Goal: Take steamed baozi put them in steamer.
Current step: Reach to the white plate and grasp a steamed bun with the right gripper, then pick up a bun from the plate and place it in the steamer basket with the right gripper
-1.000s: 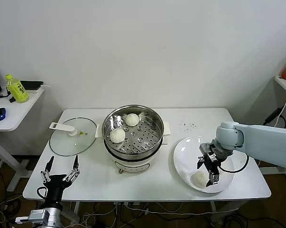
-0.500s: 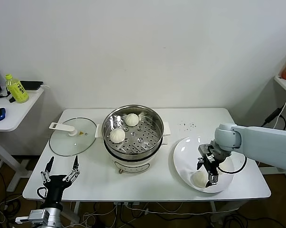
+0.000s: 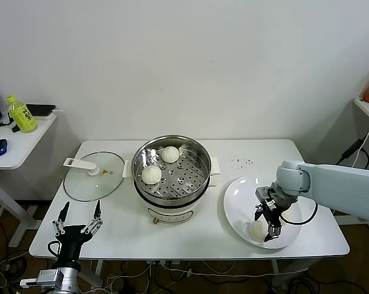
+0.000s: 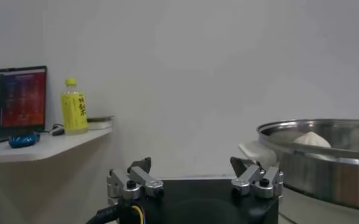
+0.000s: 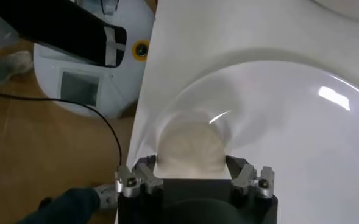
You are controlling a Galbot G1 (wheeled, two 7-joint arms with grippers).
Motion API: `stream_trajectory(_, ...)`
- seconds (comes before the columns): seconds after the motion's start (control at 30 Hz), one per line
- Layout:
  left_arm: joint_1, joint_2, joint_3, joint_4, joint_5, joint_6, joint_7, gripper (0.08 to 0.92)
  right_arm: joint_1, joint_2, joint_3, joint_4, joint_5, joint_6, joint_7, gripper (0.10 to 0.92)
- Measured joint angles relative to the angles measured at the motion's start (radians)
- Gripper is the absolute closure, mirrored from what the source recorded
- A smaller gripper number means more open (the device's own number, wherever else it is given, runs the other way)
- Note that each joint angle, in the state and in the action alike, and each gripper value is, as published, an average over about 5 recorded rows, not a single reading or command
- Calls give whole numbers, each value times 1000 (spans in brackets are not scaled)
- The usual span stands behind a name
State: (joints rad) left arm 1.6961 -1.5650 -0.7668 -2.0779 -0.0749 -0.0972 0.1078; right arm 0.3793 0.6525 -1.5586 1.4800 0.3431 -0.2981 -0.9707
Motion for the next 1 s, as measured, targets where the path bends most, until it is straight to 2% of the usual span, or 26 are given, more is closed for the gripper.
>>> stream_trajectory(0.6,1,0,-1,-2,0,1,0,177,-14,-11,21,6,-11,1,-2,363)
stream_trajectory(1.0,-2,1,-1,-4,4,3,0,177,40,-28,44,36,-9,27,-24,366)
